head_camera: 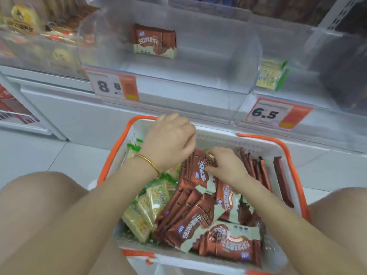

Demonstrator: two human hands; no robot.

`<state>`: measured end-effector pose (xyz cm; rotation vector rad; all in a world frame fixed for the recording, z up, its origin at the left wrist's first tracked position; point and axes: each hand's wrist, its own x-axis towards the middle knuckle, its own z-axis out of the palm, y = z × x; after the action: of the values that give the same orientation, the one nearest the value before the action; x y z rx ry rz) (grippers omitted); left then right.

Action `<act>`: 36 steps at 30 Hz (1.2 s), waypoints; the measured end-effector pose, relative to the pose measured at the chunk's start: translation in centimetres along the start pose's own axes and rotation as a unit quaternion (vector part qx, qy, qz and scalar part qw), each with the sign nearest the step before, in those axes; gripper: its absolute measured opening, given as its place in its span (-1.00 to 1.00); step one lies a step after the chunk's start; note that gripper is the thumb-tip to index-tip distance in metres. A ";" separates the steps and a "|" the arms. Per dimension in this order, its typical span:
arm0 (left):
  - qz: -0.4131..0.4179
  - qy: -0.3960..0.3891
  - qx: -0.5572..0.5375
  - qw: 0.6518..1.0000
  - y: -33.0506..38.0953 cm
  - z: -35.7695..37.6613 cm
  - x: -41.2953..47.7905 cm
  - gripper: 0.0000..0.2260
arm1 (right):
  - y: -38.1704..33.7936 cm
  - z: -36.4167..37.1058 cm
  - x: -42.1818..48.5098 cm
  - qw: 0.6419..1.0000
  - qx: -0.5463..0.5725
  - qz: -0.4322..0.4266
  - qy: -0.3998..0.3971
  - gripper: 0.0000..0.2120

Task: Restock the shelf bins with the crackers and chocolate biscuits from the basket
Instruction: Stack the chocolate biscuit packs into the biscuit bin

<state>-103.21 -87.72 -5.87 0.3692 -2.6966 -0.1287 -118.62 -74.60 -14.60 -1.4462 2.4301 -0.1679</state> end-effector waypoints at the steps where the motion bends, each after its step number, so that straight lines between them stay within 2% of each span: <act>1: -0.006 -0.014 -0.005 1.000 0.0 0.5 -0.3 -0.73 | 0.2 0.5 0.8 0.999 -0.024 -0.028 -0.016 -0.48; 4: -0.030 -0.047 -0.015 0.998 -0.9 1.0 -0.8 -0.73 | 0.0 0.0 2.9 0.990 -0.056 -0.077 -0.101 -0.23; 7: -0.065 -0.074 -0.019 0.995 -1.8 1.0 -0.8 -0.77 | 0.7 -1.1 4.7 0.975 -0.039 -0.058 -0.211 -0.10; 9: -0.074 -0.086 -0.027 0.993 -1.9 1.1 -0.8 -0.77 | 0.9 -1.3 5.2 0.970 0.000 -0.043 -0.241 -0.03; 12: -0.075 -0.126 -0.040 0.988 -1.8 1.5 -0.9 -0.77 | 0.7 -1.5 4.9 0.979 0.030 -0.053 -0.193 -0.04; 14: -0.086 -0.179 -0.061 0.978 -1.7 1.7 -0.9 -0.77 | 0.4 -2.3 4.3 0.986 0.070 -0.058 -0.139 -0.24; 16: -0.115 -0.253 -0.115 0.954 -1.4 1.6 -0.9 -0.70 | -0.1 -3.8 3.2 0.988 0.096 -0.070 -0.101 -0.48; 18: -0.134 -0.330 -0.194 0.914 -0.8 1.3 -0.8 -0.53 | -1.0 -5.9 1.6 0.989 0.093 -0.089 -0.075 -0.63; 20: -0.134 -0.377 -0.241 0.884 -0.1 1.1 -0.9 -0.44 | -2.4 -8.2 -0.2 0.989 0.086 -0.111 -0.045 -0.65; 22: -0.128 -0.384 -0.272 0.873 0.0 0.7 -0.9 -0.47 | -4.2 -10.6 -2.1 0.989 0.093 -0.119 -0.011 -0.64; 27: -0.132 -0.280 -0.406 0.860 -2.0 -5.2 0.2 -0.60 | -7.9 -16.9 -4.8 0.966 0.223 -0.089 0.094 -0.61; 31: -0.161 -0.112 -0.488 0.850 -4.5 -11.6 2.3 -0.84 | -10.3 -21.6 -3.1 0.917 0.383 -0.076 0.087 -0.64; 34: -0.210 0.086 -0.446 0.866 -6.8 -13.1 4.1 -0.80 | -11.5 -23.9 1.4 0.872 0.475 -0.051 0.106 -0.71; 36: -0.239 0.178 -0.320 0.899 -8.4 -12.3 4.8 -0.70 | -11.8 -24.1 5.7 0.860 0.490 -0.014 0.144 -0.68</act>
<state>-100.39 -97.58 5.96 0.7430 -2.0013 -0.9584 -118.99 -86.60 10.08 -0.9832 1.9400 -1.4651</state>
